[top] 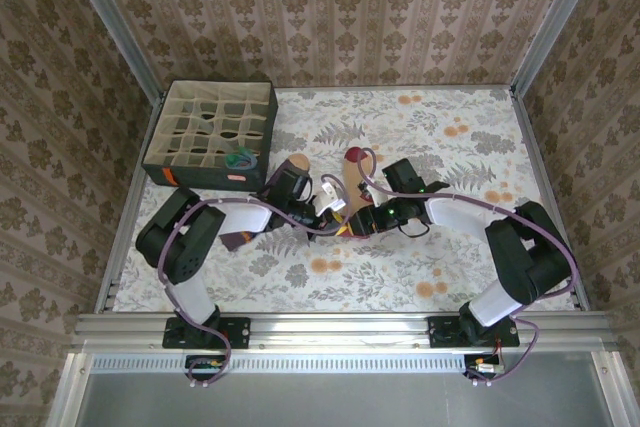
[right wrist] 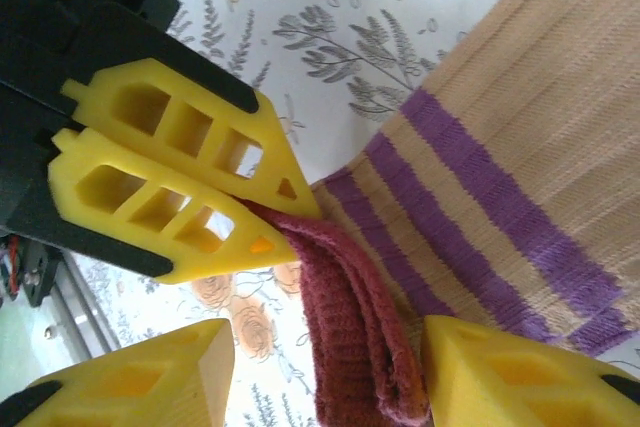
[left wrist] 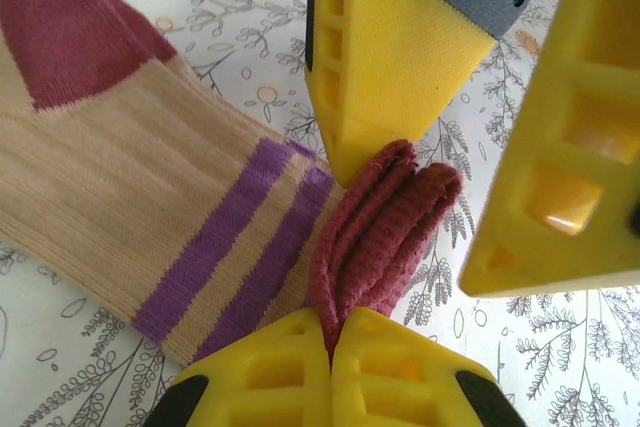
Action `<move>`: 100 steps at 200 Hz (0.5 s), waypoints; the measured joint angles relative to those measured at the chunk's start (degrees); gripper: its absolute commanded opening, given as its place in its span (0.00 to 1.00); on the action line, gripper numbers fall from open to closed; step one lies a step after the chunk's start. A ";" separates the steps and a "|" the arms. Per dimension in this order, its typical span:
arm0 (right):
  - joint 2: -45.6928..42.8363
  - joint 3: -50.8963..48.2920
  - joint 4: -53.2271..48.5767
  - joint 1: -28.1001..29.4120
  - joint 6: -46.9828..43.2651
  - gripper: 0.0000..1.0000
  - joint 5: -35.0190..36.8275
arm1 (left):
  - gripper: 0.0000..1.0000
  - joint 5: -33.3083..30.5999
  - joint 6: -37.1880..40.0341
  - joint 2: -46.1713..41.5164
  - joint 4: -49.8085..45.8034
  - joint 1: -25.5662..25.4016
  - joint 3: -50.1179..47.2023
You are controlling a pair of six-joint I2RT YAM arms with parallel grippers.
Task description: Roll the socks
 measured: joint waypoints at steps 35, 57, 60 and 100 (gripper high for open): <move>2.10 0.17 -0.31 0.00 0.04 0.38 3.58 | 0.00 -0.31 -1.92 1.79 -1.75 0.00 0.48; 2.99 0.46 -0.46 0.00 -0.02 0.32 5.16 | 0.00 -0.63 -2.93 2.56 -2.62 0.00 1.09; 3.10 0.50 -0.52 0.00 0.00 0.32 5.31 | 0.00 -0.70 -2.95 2.64 -2.78 0.00 1.27; 4.20 0.94 -0.83 0.00 0.09 0.21 7.13 | 0.00 -1.55 -3.37 3.17 -3.91 0.02 3.17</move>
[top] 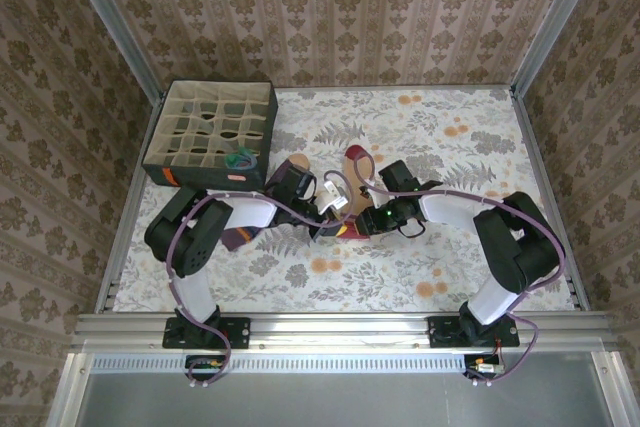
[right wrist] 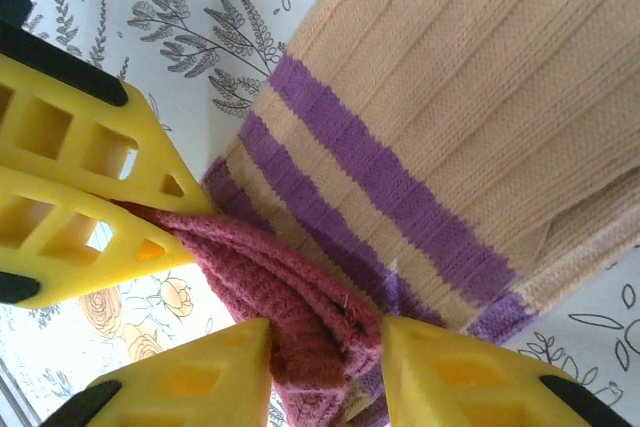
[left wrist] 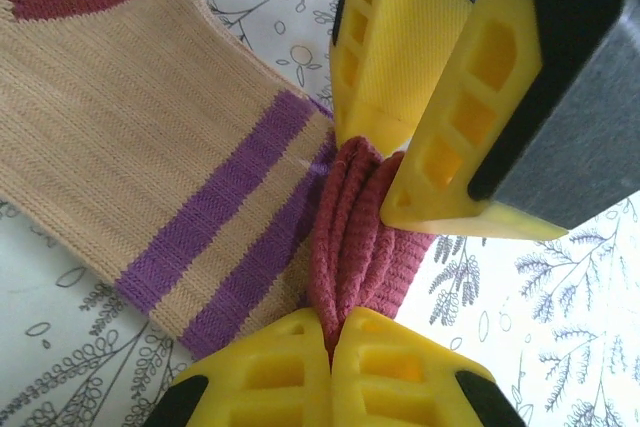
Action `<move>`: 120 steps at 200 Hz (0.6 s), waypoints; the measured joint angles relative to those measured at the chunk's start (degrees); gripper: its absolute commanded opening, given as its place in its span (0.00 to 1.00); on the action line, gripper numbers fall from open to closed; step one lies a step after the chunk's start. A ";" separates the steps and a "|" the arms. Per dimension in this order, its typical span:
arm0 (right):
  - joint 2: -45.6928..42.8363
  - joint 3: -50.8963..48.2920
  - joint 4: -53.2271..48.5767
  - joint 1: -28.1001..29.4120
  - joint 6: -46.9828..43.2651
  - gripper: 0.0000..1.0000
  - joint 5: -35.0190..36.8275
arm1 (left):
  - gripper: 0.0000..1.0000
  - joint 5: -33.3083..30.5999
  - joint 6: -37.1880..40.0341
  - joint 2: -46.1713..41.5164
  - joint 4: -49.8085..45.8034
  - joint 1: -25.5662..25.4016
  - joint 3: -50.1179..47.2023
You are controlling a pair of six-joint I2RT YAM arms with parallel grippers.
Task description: Roll the socks
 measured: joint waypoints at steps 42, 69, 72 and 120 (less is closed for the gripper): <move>1.20 0.79 -0.85 0.04 1.16 0.08 1.64 | 0.20 -1.01 0.59 0.52 1.07 -0.02 -0.13; 2.89 2.19 -2.34 0.04 1.42 0.06 2.32 | 0.28 -1.70 3.76 -0.90 4.20 -0.02 -3.41; 3.10 2.36 -2.51 0.04 1.44 0.06 2.36 | 0.29 -1.81 4.46 -1.27 4.37 -0.02 -3.82; 4.98 4.81 -5.01 0.04 2.58 0.04 2.43 | 0.29 -4.50 13.97 -8.79 7.89 0.02 -8.07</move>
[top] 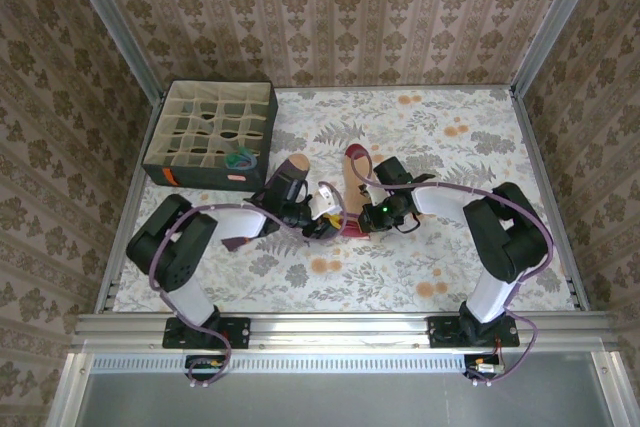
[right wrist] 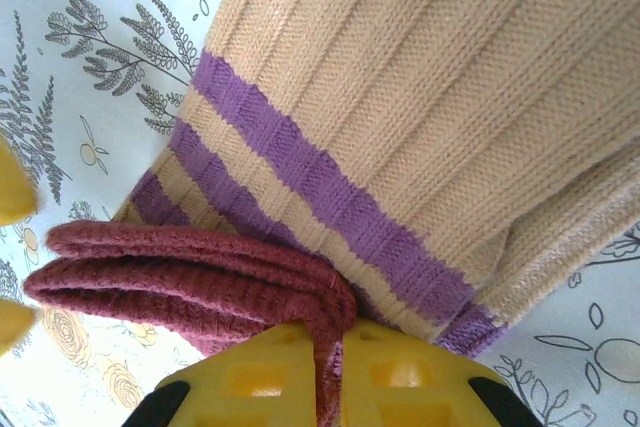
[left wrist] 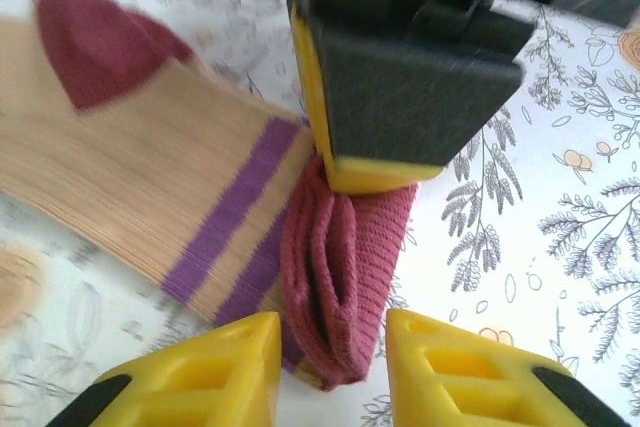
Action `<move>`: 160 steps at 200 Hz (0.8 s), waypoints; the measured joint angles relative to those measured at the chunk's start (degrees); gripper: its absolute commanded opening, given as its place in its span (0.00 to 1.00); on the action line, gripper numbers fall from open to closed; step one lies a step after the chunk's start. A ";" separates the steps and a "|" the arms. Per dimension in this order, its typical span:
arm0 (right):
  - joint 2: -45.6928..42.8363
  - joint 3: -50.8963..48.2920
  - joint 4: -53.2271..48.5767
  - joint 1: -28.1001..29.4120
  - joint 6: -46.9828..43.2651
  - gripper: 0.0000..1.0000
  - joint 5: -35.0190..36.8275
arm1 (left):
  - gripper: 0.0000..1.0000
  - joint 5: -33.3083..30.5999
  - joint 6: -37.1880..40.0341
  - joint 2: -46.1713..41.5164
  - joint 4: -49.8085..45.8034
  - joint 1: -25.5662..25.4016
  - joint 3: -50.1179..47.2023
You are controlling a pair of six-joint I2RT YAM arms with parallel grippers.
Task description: Roll the socks
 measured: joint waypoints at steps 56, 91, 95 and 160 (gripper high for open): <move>0.52 0.87 -1.42 0.00 0.55 0.04 0.04 | 0.22 -9.05 17.64 -5.16 12.57 -6.88 -11.17; 0.83 1.29 -1.99 -0.02 1.03 0.03 0.02 | 0.28 -15.17 24.46 -3.80 18.14 -9.77 -11.32; 0.83 1.29 -2.01 -0.02 1.03 0.03 0.02 | 0.29 -15.63 25.00 -3.41 18.71 -9.77 -11.30; 1.22 1.73 -2.51 -0.02 1.20 0.02 -0.20 | 0.34 -18.29 30.56 2.71 19.76 -9.79 -8.74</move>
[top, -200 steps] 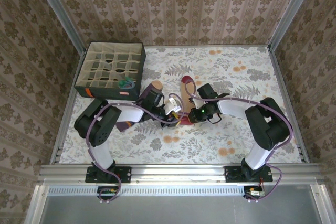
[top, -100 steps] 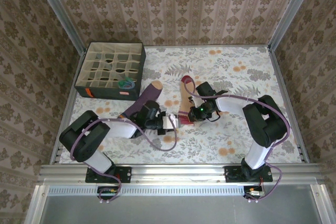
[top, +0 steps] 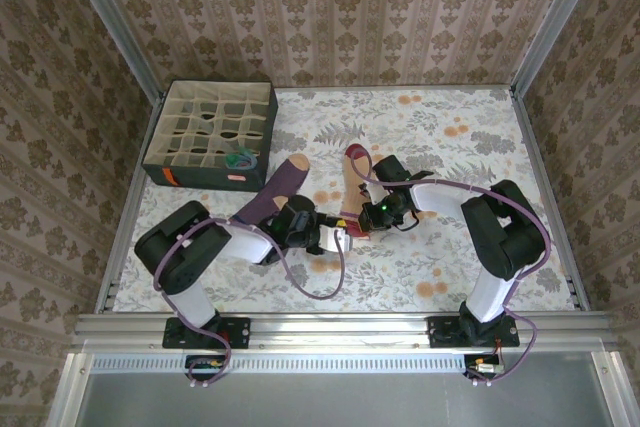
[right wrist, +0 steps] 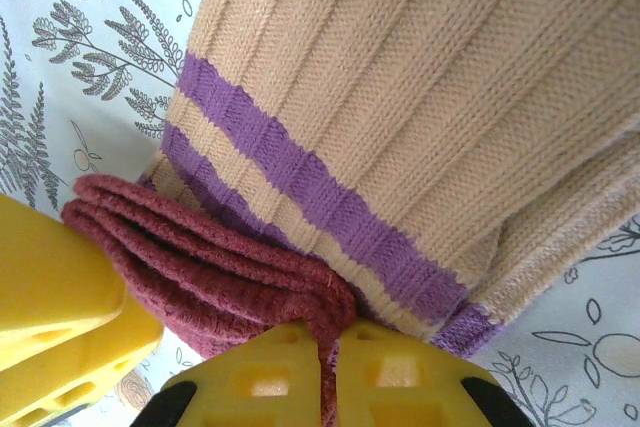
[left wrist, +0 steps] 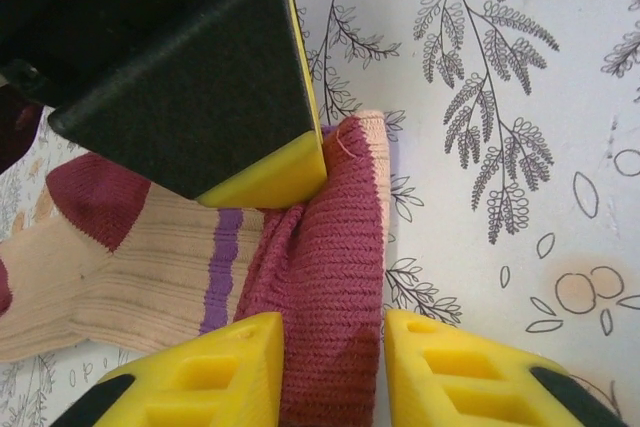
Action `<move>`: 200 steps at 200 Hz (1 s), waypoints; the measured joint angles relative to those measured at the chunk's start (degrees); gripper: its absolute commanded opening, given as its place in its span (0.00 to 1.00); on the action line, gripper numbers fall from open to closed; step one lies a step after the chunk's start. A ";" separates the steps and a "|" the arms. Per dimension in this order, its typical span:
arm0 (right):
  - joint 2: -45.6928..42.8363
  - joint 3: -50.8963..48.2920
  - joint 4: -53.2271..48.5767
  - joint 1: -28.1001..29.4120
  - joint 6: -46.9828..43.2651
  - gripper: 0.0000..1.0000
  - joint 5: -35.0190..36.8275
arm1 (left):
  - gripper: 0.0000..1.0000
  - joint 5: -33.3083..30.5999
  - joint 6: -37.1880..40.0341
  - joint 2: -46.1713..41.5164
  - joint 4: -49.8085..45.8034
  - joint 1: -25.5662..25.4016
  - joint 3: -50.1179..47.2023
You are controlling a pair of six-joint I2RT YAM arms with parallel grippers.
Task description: Roll the socks
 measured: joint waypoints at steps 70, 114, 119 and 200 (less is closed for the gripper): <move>0.09 0.02 0.04 -0.61 0.13 0.07 -1.90 | 0.24 0.22 3.72 3.80 -18.40 0.04 11.98; -3.82 -3.69 1.86 -2.93 3.76 0.35 -5.88 | 0.04 5.31 4.39 6.56 -40.19 1.07 24.26; -4.57 -4.13 2.29 -3.21 3.93 0.36 -6.25 | 0.03 6.27 4.37 7.06 -42.56 1.27 25.62; -26.86 -16.17 8.96 -3.45 3.63 0.41 -3.13 | 0.03 25.62 -5.25 17.97 -69.29 8.13 41.31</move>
